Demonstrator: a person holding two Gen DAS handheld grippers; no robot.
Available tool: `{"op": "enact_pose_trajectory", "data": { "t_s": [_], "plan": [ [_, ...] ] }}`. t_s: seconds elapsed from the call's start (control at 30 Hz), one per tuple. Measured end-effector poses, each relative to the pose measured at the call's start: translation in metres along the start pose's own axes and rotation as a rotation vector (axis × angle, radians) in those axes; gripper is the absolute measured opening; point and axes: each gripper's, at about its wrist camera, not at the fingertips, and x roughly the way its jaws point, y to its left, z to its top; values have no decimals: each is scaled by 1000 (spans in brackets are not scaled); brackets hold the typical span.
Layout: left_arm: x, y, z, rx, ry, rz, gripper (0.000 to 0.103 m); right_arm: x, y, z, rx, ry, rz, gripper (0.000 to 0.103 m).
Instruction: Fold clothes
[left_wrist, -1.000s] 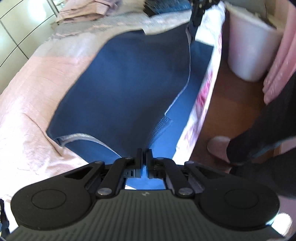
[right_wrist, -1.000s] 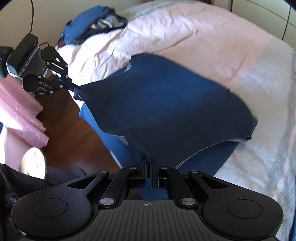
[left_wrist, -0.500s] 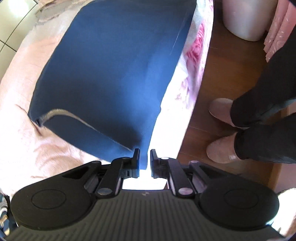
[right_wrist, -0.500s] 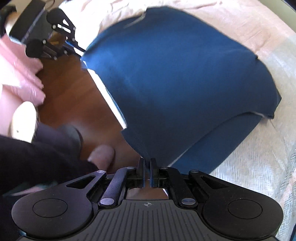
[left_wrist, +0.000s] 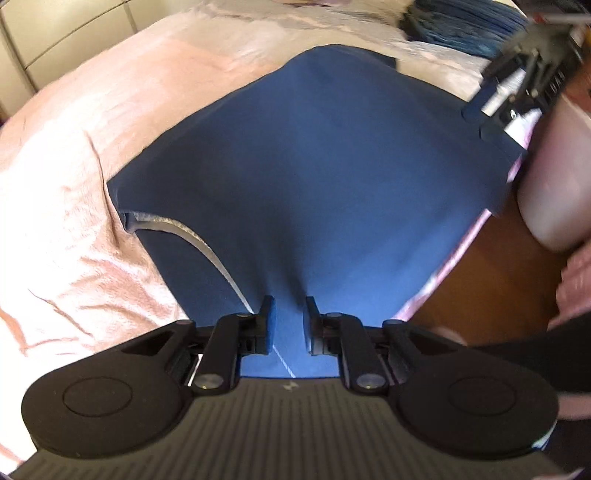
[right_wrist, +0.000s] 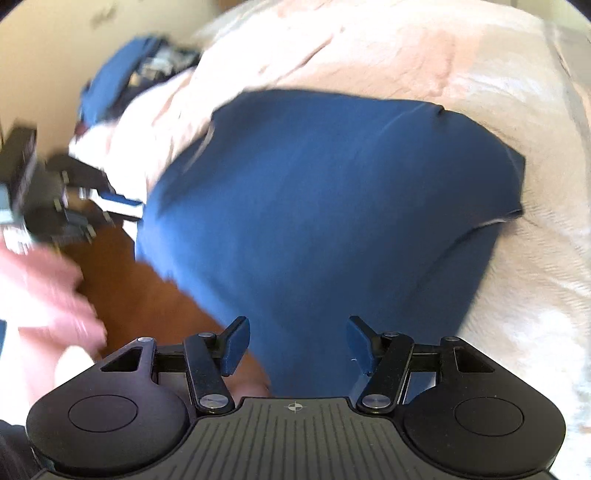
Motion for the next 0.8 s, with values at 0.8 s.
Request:
{"op": "enact_pose_trajectory", "data": {
  "t_s": [0.8],
  "plan": [
    [37,176,142,-23,-4,-131,38,-12,-99,164,-55,9,-37,61]
  ]
}}
